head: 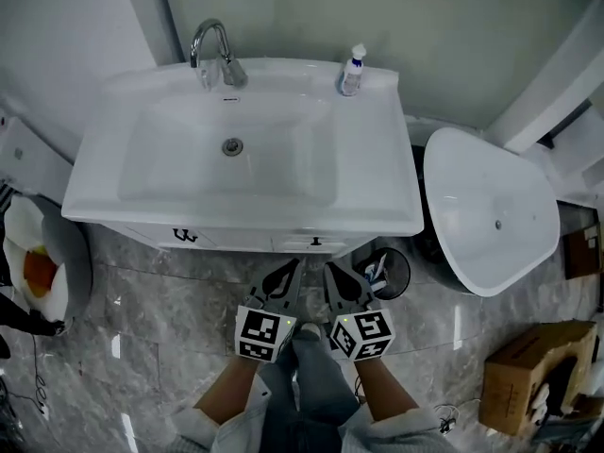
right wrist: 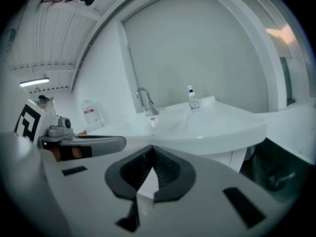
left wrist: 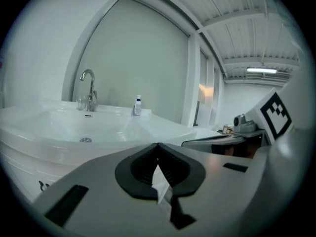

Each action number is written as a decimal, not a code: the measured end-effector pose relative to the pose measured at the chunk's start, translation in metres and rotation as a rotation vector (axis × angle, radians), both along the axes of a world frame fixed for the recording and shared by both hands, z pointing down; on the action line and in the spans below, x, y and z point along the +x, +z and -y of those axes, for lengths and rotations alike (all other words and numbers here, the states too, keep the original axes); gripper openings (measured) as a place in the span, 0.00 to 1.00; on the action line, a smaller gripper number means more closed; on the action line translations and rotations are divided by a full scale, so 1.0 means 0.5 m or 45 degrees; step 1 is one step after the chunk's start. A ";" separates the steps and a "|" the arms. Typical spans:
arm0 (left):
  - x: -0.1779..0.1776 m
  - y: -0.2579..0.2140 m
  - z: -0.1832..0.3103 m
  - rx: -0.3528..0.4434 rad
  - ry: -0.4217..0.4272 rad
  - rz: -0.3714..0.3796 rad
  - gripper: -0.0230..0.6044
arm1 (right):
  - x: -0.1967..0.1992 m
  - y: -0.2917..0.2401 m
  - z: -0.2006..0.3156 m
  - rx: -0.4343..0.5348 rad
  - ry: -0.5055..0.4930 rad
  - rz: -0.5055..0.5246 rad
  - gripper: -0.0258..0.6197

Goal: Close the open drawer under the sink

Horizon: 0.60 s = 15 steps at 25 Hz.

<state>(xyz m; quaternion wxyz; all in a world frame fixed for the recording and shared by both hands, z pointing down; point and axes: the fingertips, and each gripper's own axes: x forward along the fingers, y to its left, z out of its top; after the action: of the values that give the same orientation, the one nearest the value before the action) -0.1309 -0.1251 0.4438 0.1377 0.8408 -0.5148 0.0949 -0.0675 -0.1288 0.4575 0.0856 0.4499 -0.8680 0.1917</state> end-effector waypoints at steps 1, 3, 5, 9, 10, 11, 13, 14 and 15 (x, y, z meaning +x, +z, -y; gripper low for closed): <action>0.003 -0.029 -0.007 0.012 -0.007 -0.014 0.06 | 0.000 -0.031 -0.003 0.008 -0.014 0.013 0.06; 0.012 -0.087 -0.021 0.041 -0.013 -0.034 0.06 | 0.003 -0.093 -0.008 0.024 -0.040 0.036 0.06; 0.022 -0.145 -0.033 0.074 -0.015 -0.046 0.06 | 0.007 -0.155 -0.014 0.056 -0.071 0.056 0.05; 0.045 -0.269 -0.048 0.156 -0.022 -0.081 0.06 | 0.020 -0.269 -0.022 0.134 -0.139 0.079 0.05; 0.051 -0.299 -0.053 0.178 -0.021 -0.088 0.06 | 0.024 -0.295 -0.026 0.151 -0.152 0.090 0.05; 0.058 -0.328 -0.058 0.201 -0.018 -0.092 0.06 | 0.029 -0.320 -0.029 0.170 -0.166 0.100 0.05; 0.072 -0.378 -0.069 0.245 -0.014 -0.101 0.06 | 0.038 -0.365 -0.038 0.212 -0.193 0.117 0.05; 0.079 -0.397 -0.076 0.261 -0.012 -0.107 0.06 | 0.043 -0.384 -0.043 0.229 -0.205 0.126 0.05; 0.084 -0.414 -0.083 0.274 -0.010 -0.114 0.06 | 0.047 -0.401 -0.050 0.244 -0.218 0.133 0.05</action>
<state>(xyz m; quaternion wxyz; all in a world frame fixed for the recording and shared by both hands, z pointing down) -0.0887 -0.0835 0.2370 0.0701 0.8521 -0.5187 0.0008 -0.0441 -0.1039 0.2572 0.0131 0.3699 -0.9208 0.1231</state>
